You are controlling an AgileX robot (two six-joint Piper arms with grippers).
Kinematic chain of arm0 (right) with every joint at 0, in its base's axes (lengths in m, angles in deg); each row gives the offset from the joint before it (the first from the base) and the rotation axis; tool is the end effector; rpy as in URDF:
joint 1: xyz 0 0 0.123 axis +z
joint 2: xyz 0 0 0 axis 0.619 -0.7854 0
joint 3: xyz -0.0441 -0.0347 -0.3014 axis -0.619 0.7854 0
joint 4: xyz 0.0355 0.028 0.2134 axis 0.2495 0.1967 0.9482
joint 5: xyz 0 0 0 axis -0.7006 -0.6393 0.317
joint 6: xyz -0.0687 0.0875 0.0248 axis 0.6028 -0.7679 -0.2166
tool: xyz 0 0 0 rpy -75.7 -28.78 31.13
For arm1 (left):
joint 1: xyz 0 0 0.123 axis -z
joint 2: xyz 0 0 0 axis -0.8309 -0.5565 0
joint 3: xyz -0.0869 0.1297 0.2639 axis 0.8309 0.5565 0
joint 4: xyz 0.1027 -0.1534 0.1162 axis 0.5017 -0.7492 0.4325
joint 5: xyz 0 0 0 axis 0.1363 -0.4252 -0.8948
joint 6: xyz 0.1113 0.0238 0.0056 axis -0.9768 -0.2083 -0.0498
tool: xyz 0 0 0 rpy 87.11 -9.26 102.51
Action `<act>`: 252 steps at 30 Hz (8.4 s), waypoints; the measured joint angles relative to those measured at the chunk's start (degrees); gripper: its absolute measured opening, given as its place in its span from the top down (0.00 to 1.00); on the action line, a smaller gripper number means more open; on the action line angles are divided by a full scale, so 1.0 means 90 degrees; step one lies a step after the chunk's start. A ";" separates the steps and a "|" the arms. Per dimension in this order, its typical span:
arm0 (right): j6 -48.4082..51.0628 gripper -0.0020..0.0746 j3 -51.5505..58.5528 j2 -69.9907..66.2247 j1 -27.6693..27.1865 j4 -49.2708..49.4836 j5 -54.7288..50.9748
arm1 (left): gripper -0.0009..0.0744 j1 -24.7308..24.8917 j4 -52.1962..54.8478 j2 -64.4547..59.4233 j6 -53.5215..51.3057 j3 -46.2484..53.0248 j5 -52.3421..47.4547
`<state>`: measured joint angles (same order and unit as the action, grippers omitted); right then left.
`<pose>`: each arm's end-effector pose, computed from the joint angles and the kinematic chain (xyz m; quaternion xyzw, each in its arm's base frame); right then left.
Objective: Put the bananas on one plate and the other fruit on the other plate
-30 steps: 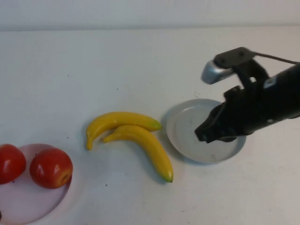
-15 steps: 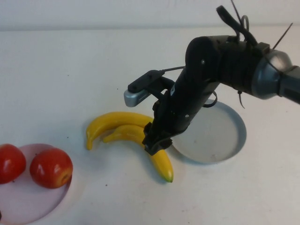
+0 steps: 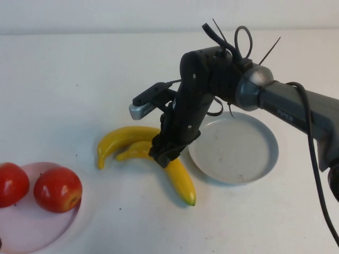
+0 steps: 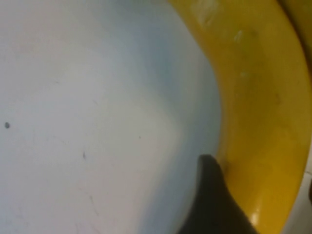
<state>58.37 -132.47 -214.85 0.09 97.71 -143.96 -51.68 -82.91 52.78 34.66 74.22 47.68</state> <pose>0.3495 0.3031 0.2129 -0.4308 0.8899 0.1164 0.0947 0.0184 -0.0016 0.1650 0.0387 0.8046 -0.0182 0.5923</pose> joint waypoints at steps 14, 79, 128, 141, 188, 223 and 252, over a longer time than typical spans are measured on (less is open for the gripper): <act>-0.0180 0.58 -0.0157 -0.0381 0.0000 -0.0176 -0.0278 | 0.99 0.0000 0.0000 0.0000 0.0000 0.0000 0.0000; -0.0571 0.42 0.0487 0.1154 -0.1887 0.0241 -0.0451 | 0.99 0.0000 0.0000 0.0000 0.0000 0.0000 0.0000; 0.5416 0.42 0.0242 -0.0414 -0.0600 0.1165 0.1923 | 0.99 0.0000 0.0000 0.0000 0.0000 0.0000 0.0000; 0.3981 0.59 0.0196 -0.0451 -0.0600 0.0852 0.1843 | 0.99 0.0000 0.0000 0.0000 0.0000 0.0000 0.0000; -0.4146 0.60 0.1845 0.2056 -0.0614 -0.1164 -0.0512 | 0.99 0.0000 0.0000 0.0000 0.0000 0.0000 0.0000; -0.3743 0.87 0.2288 0.2810 -0.0836 -0.0593 -0.0460 | 0.99 0.0000 0.0000 0.0000 0.0000 0.0000 0.0000; -0.2222 0.99 0.8499 0.8429 -0.1638 -0.0614 0.3761 | 0.99 0.0000 0.0000 0.0000 0.0000 0.0000 0.0000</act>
<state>38.37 -55.97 -138.98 -14.65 92.18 -110.11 -51.68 -82.91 52.78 34.66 74.22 47.68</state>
